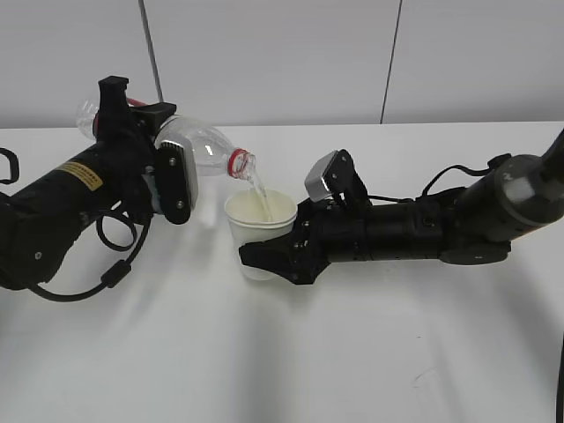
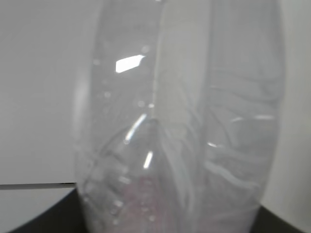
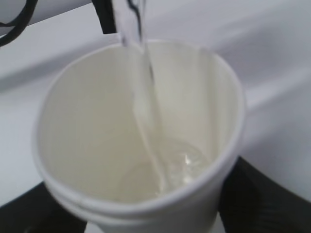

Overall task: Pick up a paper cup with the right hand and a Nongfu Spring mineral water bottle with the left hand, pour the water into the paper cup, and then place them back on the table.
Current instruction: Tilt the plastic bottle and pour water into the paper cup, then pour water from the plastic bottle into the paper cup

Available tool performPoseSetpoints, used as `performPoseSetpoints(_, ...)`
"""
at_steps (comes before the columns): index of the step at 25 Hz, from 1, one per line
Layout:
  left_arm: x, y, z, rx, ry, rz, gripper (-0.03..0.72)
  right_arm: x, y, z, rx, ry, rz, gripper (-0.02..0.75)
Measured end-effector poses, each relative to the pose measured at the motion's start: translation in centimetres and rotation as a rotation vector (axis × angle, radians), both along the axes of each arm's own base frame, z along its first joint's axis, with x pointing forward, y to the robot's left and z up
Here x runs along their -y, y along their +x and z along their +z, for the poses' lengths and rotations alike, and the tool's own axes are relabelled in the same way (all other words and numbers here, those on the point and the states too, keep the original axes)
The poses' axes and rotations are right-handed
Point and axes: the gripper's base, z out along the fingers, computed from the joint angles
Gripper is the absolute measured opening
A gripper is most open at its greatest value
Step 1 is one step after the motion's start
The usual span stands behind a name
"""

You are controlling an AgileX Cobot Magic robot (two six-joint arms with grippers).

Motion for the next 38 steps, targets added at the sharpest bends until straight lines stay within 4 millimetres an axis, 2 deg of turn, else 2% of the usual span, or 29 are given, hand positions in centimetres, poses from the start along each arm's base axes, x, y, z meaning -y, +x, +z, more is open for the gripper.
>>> performPoseSetpoints(38, -0.13, 0.06, 0.15, 0.024, 0.019, 0.014, 0.347, 0.03, 0.04, -0.05, -0.002, -0.006, -0.005, 0.531)
